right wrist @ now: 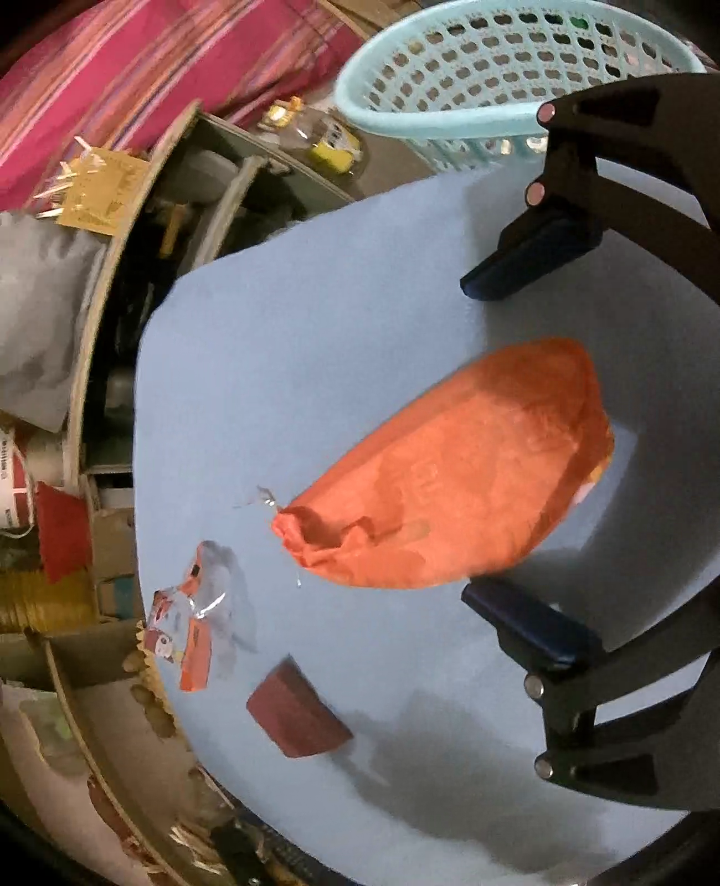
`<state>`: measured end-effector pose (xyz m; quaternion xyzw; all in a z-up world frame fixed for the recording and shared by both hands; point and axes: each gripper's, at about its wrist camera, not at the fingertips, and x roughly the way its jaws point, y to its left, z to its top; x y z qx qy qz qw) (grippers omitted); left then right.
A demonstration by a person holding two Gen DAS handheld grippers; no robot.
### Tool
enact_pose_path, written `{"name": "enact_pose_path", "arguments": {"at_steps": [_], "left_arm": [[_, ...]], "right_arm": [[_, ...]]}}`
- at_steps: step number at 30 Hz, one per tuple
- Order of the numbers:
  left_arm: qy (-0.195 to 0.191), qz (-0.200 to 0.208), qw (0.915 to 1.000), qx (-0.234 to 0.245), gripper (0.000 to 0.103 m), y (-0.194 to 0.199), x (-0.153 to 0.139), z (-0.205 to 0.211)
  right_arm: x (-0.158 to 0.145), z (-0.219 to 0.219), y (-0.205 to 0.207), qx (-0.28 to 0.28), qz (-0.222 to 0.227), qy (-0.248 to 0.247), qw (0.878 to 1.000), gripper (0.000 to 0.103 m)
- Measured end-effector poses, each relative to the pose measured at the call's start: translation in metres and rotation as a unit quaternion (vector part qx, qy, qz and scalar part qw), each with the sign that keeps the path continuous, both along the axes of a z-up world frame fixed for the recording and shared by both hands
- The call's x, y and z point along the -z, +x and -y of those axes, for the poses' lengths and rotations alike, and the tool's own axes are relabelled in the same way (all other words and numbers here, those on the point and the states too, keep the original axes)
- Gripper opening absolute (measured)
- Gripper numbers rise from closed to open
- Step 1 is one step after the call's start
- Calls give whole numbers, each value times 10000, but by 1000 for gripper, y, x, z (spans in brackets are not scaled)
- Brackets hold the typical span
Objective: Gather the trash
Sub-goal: 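Carry the orange bag toward the basket with the right gripper while the left holds the beige paper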
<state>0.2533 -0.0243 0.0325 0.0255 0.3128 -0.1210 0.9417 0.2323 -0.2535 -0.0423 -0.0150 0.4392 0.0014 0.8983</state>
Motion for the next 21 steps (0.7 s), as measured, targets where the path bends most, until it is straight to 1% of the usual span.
{"name": "enact_pose_path", "arguments": {"at_steps": [1,2,4,5,6,7,8,9,10,11,16,18,21], "left_arm": [[12,-11,10000,13,44,0,1,2],[17,-18,10000,26,44,0,2,5],[12,-25,10000,54,44,-1,2,9],[14,-27,10000,68,44,-1,2,11],[17,-26,10000,75,44,-2,3,13],[24,-27,10000,91,44,-2,3,15],[34,-30,9999,114,44,-2,4,18],[44,-23,9999,131,44,-2,4,20],[48,-18,9999,144,44,-2,4,22],[55,-6,9998,176,44,-3,4,25],[117,33,9995,304,44,-7,4,40],[145,66,9992,379,44,-9,1,52],[135,119,9981,582,44,-13,-4,76]], "right_arm": [[-1,-2,0,-48,29,-14,10000,90],[-2,-4,-1,-145,61,53,9999,77],[-4,-6,-2,-213,83,137,9996,66],[-4,-9,-2,-261,123,114,9995,58],[-5,-12,-3,-352,151,112,9992,53],[-5,-14,-3,-403,158,96,9990,46],[-6,-17,-4,-464,161,79,9988,37],[-6,-18,-3,-499,166,77,9986,31],[-8,-17,-4,-479,191,28,9987,18],[-9,-15,-4,-454,220,-28,9987,9],[-24,13,-17,-244,466,44,9986,7],[-36,33,-25,-97,603,126,9981,7],[-56,73,-41,294,828,245,9958,7]]}}
